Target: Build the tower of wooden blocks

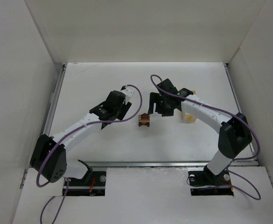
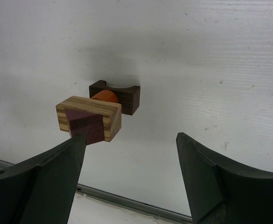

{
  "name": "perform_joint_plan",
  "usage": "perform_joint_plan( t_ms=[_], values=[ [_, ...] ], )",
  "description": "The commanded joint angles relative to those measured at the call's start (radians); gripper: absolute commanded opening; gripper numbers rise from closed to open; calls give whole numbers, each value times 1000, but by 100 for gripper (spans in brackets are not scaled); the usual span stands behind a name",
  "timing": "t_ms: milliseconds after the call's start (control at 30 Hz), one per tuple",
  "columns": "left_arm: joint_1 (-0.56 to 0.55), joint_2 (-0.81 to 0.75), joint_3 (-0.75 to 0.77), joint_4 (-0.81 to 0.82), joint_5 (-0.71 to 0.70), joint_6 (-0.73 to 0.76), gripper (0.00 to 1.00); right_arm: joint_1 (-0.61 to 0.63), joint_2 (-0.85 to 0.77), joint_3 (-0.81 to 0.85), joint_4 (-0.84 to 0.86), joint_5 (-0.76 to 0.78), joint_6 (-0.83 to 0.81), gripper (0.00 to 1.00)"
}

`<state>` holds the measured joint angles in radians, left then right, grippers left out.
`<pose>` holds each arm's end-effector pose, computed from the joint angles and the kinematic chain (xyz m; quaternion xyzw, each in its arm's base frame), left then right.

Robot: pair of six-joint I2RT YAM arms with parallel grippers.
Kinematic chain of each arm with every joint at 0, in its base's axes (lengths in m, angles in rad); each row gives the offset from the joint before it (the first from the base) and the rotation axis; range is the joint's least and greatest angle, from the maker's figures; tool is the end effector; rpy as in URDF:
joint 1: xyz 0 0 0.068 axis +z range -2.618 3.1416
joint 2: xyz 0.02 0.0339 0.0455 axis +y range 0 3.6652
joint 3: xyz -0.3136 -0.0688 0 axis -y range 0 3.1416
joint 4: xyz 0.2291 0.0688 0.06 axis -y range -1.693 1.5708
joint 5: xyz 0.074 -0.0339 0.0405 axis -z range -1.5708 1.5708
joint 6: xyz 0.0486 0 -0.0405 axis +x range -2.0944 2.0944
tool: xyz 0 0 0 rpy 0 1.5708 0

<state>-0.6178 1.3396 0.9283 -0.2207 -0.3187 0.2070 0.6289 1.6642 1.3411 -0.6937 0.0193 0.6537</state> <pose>0.2363 -0.1492 0.3112 0.2872 0.8355 0.0474 0.4661 0.2836 0.2052 0.3056 0.0146 0.9617 0.1562 0.2247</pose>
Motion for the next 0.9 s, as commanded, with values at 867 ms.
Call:
perform_joint_plan(
  t_ms=[867],
  values=[
    [24,-45,-16,37,-19,-17,62,26,38,3,29,53,23,84]
  ],
)
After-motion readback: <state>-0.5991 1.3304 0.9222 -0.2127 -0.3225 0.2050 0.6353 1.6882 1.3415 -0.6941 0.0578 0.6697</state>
